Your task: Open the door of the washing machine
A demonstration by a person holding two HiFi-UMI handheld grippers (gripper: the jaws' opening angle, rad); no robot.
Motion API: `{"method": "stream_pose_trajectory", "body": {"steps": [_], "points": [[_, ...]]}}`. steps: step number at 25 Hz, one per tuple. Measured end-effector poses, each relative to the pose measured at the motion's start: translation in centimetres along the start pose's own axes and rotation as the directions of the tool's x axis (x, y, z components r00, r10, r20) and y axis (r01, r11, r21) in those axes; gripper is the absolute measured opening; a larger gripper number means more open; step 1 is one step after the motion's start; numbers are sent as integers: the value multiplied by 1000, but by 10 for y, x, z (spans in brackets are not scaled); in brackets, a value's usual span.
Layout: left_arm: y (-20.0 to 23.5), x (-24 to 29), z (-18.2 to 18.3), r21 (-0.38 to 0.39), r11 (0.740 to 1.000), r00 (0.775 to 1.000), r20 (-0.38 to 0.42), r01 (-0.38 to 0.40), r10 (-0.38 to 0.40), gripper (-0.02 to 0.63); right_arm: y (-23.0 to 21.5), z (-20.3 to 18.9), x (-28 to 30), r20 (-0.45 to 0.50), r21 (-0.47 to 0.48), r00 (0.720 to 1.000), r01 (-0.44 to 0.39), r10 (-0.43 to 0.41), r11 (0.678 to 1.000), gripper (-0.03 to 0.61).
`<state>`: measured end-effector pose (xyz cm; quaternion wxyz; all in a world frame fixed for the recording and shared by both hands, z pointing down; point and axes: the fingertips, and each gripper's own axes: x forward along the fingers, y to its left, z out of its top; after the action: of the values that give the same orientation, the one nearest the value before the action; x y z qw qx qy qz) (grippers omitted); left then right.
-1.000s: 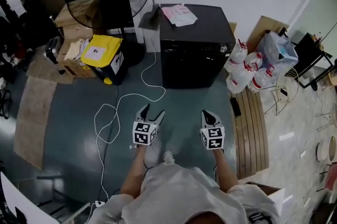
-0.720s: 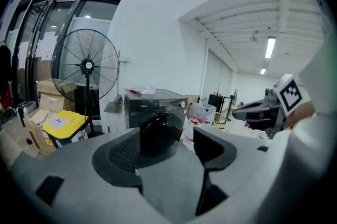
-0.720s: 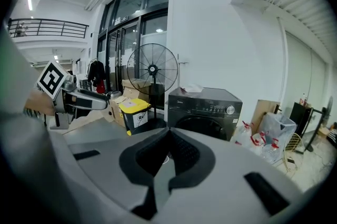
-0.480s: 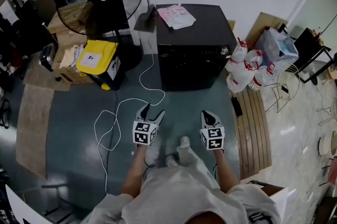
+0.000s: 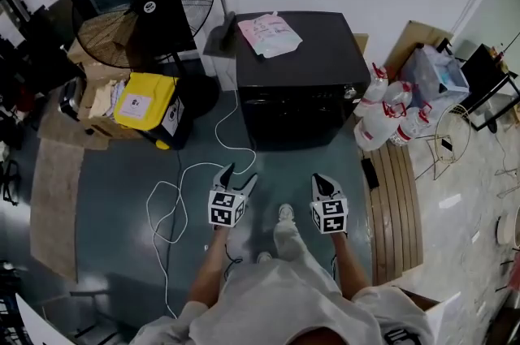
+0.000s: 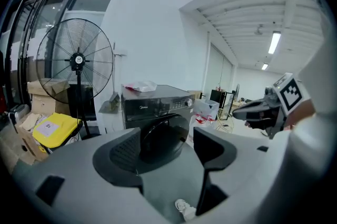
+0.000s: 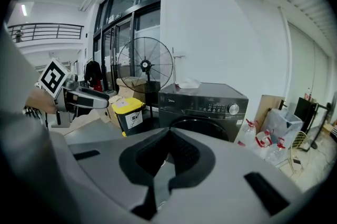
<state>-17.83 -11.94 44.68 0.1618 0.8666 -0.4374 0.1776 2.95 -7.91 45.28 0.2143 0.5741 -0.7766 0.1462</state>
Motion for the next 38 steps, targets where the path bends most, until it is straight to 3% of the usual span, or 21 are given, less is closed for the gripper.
{"method": "stream_pose_trajectory", "body": {"steps": [8, 16, 20, 24, 28, 30, 38], "points": [[16, 81, 27, -17, 1000, 999, -28, -26, 25, 302, -56, 33, 75, -23, -6, 998, -58, 57, 998, -2], [32, 150, 30, -9, 999, 994, -100, -52, 51, 302, -94, 39, 143, -66, 14, 990, -127, 127, 992, -2], [36, 178, 21, 123, 991, 985, -156, -55, 74, 302, -103, 28, 171, -95, 19, 982, -165, 166, 986, -2], [40, 201, 11, 309, 951, 970, -225, -17, 90, 302, -107, 20, 193, -124, 16, 973, -194, 195, 981, -2], [45, 219, -4, 418, 908, 957, -274, 33, 92, 302, -108, 11, 210, -148, 15, 965, -216, 216, 976, -2], [48, 226, -14, 441, 896, 953, -288, 51, 88, 302, -106, 4, 216, -161, 14, 962, -222, 221, 975, -2], [65, 254, -52, 426, 900, 948, -315, 93, 51, 302, -100, -23, 238, -202, 15, 956, -214, 213, 977, -2]]}}
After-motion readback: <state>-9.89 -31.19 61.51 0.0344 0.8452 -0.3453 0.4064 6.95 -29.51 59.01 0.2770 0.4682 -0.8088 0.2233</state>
